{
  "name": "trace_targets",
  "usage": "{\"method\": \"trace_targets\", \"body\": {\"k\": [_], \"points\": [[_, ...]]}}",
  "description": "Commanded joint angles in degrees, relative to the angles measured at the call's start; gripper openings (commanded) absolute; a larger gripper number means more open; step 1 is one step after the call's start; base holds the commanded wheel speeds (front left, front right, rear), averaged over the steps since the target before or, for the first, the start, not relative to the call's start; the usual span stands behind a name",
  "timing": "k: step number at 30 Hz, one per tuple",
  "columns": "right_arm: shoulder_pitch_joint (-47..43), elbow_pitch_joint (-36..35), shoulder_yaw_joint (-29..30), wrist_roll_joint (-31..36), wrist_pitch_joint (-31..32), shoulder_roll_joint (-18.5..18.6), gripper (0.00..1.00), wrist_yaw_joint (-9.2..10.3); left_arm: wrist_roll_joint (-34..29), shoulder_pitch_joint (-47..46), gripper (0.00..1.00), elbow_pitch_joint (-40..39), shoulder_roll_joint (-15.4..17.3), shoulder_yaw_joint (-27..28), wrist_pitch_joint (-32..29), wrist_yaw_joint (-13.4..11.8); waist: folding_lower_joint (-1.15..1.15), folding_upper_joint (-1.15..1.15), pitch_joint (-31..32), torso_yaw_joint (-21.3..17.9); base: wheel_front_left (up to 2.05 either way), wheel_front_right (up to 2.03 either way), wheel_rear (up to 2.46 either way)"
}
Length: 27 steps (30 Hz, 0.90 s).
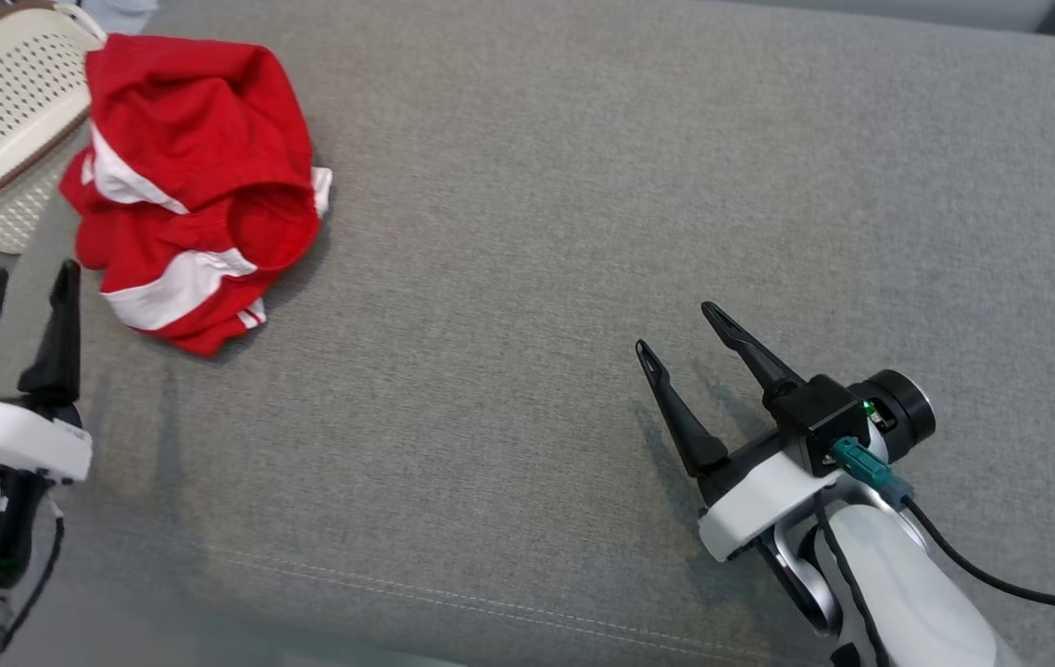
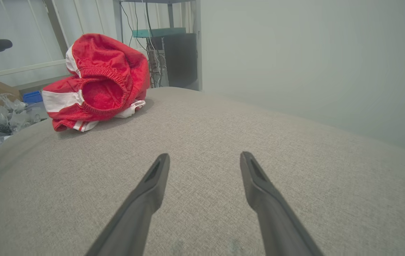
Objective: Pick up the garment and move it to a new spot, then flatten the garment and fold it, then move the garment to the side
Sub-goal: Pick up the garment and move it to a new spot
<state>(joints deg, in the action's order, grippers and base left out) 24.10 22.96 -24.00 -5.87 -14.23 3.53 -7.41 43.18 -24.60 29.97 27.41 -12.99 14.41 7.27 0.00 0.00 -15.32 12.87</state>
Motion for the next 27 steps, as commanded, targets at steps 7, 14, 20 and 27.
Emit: {"method": "trace_targets", "body": {"k": [7,14,20,27], "points": [[1.01,-4.9,-2.62,2.35,-0.77,-0.66,1.0,-0.08,7.88,-8.88,1.0,1.03,9.61,-0.29,0.59,0.22,0.0,0.0,-7.52,-7.53,0.0,0.0,0.0],[-0.5,-8.07,-3.62,3.73,-0.77,-0.66,1.0,-0.08,15.3,-12.7,1.0,6.55,13.86,-2.04,0.59,0.22,0.0,0.0,-9.53,-11.32,0.0,0.0,0.0],[-1.78,-9.79,-4.18,4.24,-0.77,-0.66,1.0,-0.08,21.16,-15.85,1.0,11.49,16.48,-5.34,0.59,0.22,0.0,0.0,-10.44,-13.72,0.0,0.0,0.0],[-3.0,-10.64,-2.96,3.93,-0.77,-0.66,1.0,-0.08,16.87,-18.3,0.0,10.79,17.16,-3.49,0.59,0.22,0.0,0.0,-9.18,-14.38,0.0,0.0,0.0]]}}
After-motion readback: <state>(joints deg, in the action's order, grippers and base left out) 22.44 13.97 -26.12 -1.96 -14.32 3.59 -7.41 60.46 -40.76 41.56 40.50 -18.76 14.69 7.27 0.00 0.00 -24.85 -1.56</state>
